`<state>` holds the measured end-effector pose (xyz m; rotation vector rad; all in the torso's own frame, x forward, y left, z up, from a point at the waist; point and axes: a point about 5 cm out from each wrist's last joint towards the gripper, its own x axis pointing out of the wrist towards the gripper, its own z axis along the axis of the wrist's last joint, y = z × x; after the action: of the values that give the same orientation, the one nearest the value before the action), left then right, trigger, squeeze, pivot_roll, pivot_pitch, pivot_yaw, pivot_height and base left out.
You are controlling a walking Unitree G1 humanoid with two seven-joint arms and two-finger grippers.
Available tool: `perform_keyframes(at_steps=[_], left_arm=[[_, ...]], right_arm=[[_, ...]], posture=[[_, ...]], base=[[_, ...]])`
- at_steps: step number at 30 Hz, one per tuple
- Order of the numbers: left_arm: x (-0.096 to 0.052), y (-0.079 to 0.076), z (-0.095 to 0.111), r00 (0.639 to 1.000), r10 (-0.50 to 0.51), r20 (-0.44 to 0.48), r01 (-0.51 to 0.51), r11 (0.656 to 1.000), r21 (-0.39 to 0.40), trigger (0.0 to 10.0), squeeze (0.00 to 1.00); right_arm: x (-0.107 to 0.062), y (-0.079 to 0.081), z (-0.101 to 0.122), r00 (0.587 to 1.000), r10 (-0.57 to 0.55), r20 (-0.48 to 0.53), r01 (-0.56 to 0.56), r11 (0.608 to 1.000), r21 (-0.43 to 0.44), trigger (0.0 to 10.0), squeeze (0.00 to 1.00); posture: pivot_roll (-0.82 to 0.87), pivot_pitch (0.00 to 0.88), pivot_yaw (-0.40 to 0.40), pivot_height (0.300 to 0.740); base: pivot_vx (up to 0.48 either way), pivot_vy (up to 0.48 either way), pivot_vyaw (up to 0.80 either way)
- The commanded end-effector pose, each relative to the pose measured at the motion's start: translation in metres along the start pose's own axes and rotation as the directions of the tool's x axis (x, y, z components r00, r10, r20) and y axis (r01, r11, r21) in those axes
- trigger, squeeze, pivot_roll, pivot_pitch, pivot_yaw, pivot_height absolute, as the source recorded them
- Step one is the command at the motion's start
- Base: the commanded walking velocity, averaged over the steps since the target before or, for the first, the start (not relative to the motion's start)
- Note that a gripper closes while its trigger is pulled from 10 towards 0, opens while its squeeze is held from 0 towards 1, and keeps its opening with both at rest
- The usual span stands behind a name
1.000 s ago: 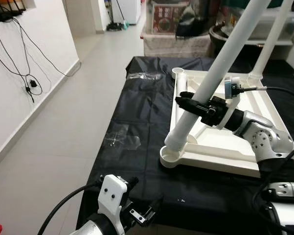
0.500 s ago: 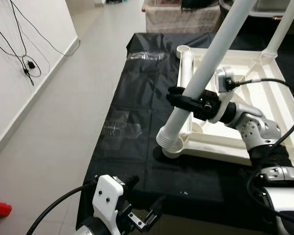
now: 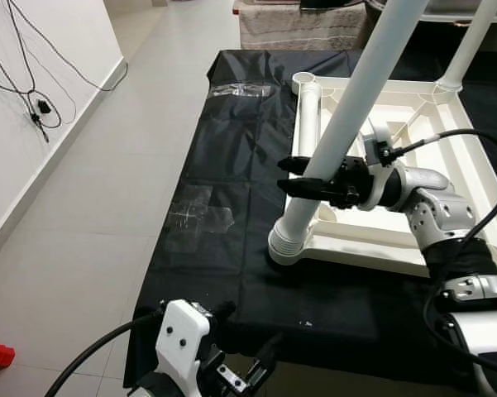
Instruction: Building children table
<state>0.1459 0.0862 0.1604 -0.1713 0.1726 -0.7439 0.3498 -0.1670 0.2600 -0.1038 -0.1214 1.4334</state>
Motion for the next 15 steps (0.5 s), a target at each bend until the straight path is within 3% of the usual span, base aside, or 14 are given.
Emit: perform_keyframes(at_steps=[1,7,15], left_arm=[[0.000,0.000,-0.004,1.000,0.002,-0.021,-0.002,1.000,-0.007,10.0,0.00],[0.002,0.001,-0.003,1.000,0.001,-0.020,-0.001,1.000,0.004,10.0,0.00],[0.007,0.001,-0.004,1.000,0.000,-0.017,0.000,1.000,0.026,10.0,0.00]], right_arm=[[0.000,0.005,-0.034,0.987,0.009,-0.162,0.005,0.996,0.088,10.0,0.00],[0.004,0.004,-0.035,0.977,0.034,-0.212,-0.022,0.998,0.062,10.0,0.00],[0.034,0.012,-0.024,0.959,0.164,-0.231,-0.171,0.985,-0.010,10.0,0.00]], posture=[[0.14,0.232,0.009,0.740],[0.14,0.233,0.003,0.740],[0.13,0.226,-0.006,0.740]], base=[[0.000,0.000,0.00],[0.000,0.000,0.00],[0.000,0.000,0.00]])
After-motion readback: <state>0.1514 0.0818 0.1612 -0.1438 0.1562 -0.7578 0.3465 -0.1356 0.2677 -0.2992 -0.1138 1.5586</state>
